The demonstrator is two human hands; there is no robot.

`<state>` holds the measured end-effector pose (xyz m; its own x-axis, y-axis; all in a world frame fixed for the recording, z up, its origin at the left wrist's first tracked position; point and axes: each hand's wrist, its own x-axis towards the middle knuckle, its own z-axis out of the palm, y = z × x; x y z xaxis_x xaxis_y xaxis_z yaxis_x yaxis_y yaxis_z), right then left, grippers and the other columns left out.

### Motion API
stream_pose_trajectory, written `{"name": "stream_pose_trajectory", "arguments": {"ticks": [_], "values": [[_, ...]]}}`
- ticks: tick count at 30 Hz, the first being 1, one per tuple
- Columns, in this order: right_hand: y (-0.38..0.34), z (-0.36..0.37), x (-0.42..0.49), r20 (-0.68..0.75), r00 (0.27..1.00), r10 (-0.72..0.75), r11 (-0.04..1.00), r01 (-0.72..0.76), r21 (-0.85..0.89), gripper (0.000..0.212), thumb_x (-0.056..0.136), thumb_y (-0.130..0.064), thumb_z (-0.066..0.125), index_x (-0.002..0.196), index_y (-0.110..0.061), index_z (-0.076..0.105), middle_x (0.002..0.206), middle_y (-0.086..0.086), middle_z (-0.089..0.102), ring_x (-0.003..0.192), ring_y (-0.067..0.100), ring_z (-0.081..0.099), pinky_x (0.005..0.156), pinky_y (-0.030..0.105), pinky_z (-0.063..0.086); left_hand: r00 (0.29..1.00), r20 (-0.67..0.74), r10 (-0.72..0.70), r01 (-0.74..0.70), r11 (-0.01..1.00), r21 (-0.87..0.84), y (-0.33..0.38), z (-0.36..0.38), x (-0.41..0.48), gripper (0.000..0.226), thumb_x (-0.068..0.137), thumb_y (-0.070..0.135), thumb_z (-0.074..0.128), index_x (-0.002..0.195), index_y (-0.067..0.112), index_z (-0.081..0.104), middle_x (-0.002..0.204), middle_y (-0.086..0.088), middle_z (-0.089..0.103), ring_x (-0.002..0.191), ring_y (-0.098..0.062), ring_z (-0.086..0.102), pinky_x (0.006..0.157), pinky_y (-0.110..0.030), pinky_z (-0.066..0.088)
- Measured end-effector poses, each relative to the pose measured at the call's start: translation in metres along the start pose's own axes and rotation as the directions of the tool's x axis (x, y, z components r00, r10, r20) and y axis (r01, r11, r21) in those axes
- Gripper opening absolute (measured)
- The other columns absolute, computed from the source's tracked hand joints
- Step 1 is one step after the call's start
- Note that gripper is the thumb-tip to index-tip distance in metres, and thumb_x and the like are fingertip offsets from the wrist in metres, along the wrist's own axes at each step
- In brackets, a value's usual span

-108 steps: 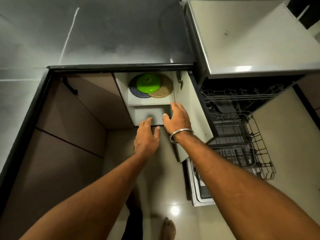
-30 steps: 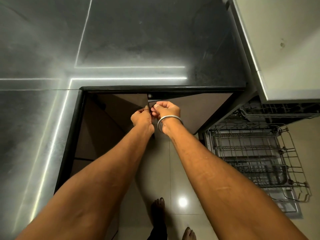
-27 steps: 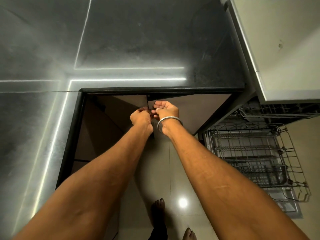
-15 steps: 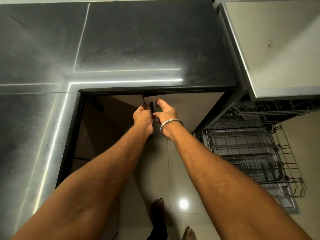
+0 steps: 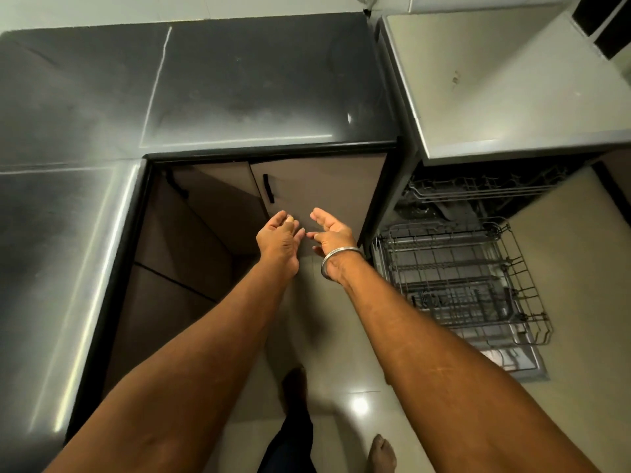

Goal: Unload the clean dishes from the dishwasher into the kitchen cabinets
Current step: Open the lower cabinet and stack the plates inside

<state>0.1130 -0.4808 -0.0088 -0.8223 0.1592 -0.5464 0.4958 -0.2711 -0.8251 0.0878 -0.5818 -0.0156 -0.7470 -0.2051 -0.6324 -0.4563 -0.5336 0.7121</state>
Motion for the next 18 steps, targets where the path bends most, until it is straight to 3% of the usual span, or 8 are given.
{"name": "stream_pose_trajectory", "arguments": {"ticks": [6, 12, 15, 18], "values": [[0.03, -0.08, -0.089, 0.024, 0.999, 0.034, 0.999, -0.035, 0.031, 0.06, 0.093, 0.012, 0.044, 0.14, -0.023, 0.059, 0.138, -0.012, 0.061, 0.109, 0.014, 0.067, 0.065, 0.021, 0.044, 1.0, 0.003, -0.018, 0.019, 0.998, -0.052, -0.072, -0.003, -0.098, 0.04, 0.099, -0.001, 0.061, 0.138, 0.003, 0.056, 0.117, -0.013, 0.066, 0.122, -0.032, 0.064, 0.1, -0.043, 0.057], [0.046, -0.155, -0.17, 0.003, 0.999, 0.042, 0.993, -0.042, 0.106, 0.056, 0.094, 0.012, 0.042, 0.141, -0.016, 0.057, 0.138, -0.007, 0.06, 0.089, 0.008, 0.063, 0.061, 0.021, 0.038, 0.998, 0.039, -0.044, 0.046, 0.997, -0.059, -0.134, 0.006, -0.185, 0.036, 0.098, -0.003, 0.062, 0.134, 0.002, 0.058, 0.115, -0.015, 0.068, 0.119, -0.032, 0.066, 0.092, -0.039, 0.06], [0.057, -0.184, -0.189, -0.005, 0.999, 0.048, 0.991, -0.047, 0.125, 0.058, 0.093, 0.013, 0.044, 0.141, -0.018, 0.057, 0.139, -0.009, 0.06, 0.094, 0.01, 0.063, 0.06, 0.021, 0.039, 0.996, 0.067, -0.057, 0.06, 0.996, -0.059, -0.156, 0.011, -0.217, 0.032, 0.098, -0.003, 0.062, 0.13, 0.003, 0.058, 0.114, -0.014, 0.067, 0.121, -0.032, 0.065, 0.092, -0.038, 0.059], [0.066, -0.211, -0.204, -0.028, 0.998, 0.05, 0.989, -0.046, 0.14, 0.059, 0.092, 0.013, 0.047, 0.14, -0.021, 0.058, 0.139, -0.011, 0.06, 0.11, 0.01, 0.067, 0.062, 0.021, 0.042, 0.992, 0.104, -0.077, 0.082, 0.996, -0.037, -0.177, 0.017, -0.238, 0.032, 0.099, -0.002, 0.061, 0.131, 0.003, 0.059, 0.116, -0.014, 0.067, 0.125, -0.033, 0.062, 0.1, -0.041, 0.056]]}}
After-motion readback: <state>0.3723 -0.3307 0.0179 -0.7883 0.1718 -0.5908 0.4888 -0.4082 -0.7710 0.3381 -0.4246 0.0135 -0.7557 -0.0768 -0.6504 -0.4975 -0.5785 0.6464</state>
